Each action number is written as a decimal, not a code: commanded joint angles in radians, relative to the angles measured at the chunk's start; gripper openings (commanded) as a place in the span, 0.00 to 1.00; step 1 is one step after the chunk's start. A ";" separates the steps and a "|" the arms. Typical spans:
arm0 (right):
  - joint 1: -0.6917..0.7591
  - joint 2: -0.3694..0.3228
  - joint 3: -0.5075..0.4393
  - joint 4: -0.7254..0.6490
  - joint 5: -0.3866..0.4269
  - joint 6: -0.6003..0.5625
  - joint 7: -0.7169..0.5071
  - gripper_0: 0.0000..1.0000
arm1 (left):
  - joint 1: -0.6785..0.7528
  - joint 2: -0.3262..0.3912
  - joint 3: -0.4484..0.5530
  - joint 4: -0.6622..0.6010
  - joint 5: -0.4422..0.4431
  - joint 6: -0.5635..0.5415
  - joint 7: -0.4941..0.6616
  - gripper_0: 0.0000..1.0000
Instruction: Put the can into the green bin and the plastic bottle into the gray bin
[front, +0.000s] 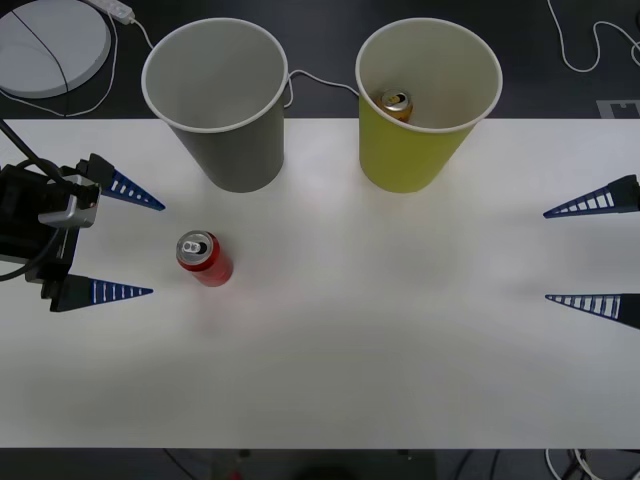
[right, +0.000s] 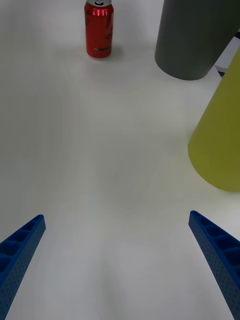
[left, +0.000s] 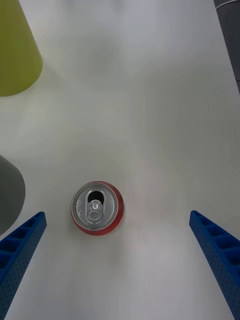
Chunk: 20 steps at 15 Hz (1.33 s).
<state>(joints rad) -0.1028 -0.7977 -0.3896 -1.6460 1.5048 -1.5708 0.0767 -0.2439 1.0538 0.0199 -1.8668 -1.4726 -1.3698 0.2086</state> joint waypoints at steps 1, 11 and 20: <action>0.000 0.000 0.000 0.000 0.000 0.000 0.000 1.00 | 0.000 0.000 0.000 0.000 0.000 0.000 0.000 1.00; 0.000 0.000 0.000 0.000 0.000 0.000 0.000 1.00 | -0.003 0.005 -0.014 0.064 0.044 -0.021 -0.009 1.00; 0.000 0.000 0.000 0.000 0.000 0.000 0.000 1.00 | -0.003 0.003 -0.084 0.399 0.327 0.055 -0.301 1.00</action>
<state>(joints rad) -0.1028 -0.7977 -0.3896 -1.6460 1.5048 -1.5708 0.0767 -0.2469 1.0571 -0.0459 -1.4977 -1.1788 -1.3260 -0.0625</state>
